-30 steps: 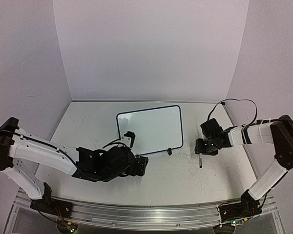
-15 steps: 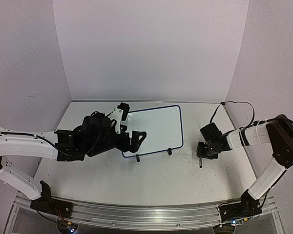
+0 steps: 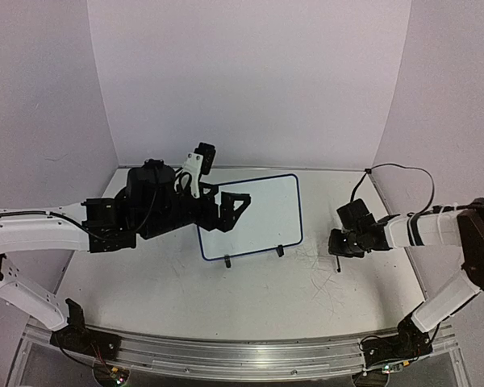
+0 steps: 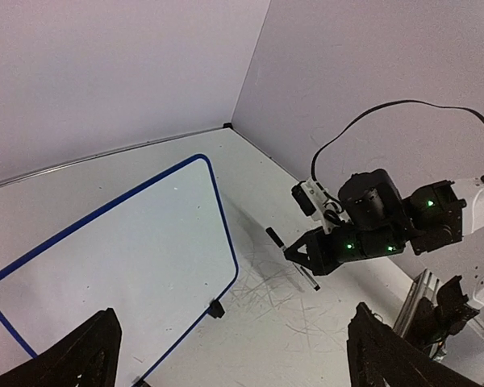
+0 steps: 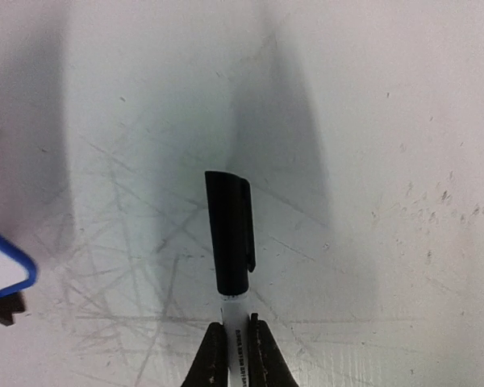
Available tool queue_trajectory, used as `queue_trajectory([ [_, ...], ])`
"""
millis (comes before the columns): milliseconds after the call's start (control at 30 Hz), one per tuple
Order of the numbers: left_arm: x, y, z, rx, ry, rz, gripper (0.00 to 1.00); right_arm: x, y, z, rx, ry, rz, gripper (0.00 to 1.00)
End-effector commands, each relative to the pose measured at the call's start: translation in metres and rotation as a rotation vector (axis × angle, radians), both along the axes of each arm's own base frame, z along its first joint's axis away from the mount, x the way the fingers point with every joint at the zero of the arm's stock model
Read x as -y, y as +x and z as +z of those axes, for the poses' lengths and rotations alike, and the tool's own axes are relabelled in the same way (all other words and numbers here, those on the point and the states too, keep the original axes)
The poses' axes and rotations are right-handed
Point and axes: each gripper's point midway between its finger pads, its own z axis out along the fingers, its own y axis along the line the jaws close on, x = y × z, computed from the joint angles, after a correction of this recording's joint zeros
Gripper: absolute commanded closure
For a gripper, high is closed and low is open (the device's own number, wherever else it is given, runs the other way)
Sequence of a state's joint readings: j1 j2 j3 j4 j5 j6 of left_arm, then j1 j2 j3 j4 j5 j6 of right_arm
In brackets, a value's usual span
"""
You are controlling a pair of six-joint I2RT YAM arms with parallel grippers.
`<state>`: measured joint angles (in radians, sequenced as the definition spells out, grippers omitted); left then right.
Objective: Write a sentence on the whiteboard
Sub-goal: Pick up the whiteboard marker from the center of the board, then pass from the right arm to the left
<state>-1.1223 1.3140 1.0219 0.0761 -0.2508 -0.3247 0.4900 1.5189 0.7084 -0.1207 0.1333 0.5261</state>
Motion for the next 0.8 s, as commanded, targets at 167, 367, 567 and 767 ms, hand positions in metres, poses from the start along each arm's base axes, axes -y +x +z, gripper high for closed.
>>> queue_trajectory([
  [167,0.043,0.003,0.044,-0.183,-0.196,-0.329,0.01,-0.071,-0.023,0.188,0.508,0.212,0.511,1.0],
  [367,0.078,-0.004,0.05,-0.346,-0.261,-0.516,0.05,-0.155,-0.083,0.252,0.611,0.357,0.929,1.0],
  [567,0.08,-0.01,0.037,-0.437,-0.281,-0.546,0.09,-0.199,-0.101,0.258,0.614,0.361,1.088,1.0],
  [767,0.072,-0.005,0.028,-0.475,-0.294,-0.479,0.3,-0.21,-0.103,0.252,0.619,0.325,1.131,1.0],
])
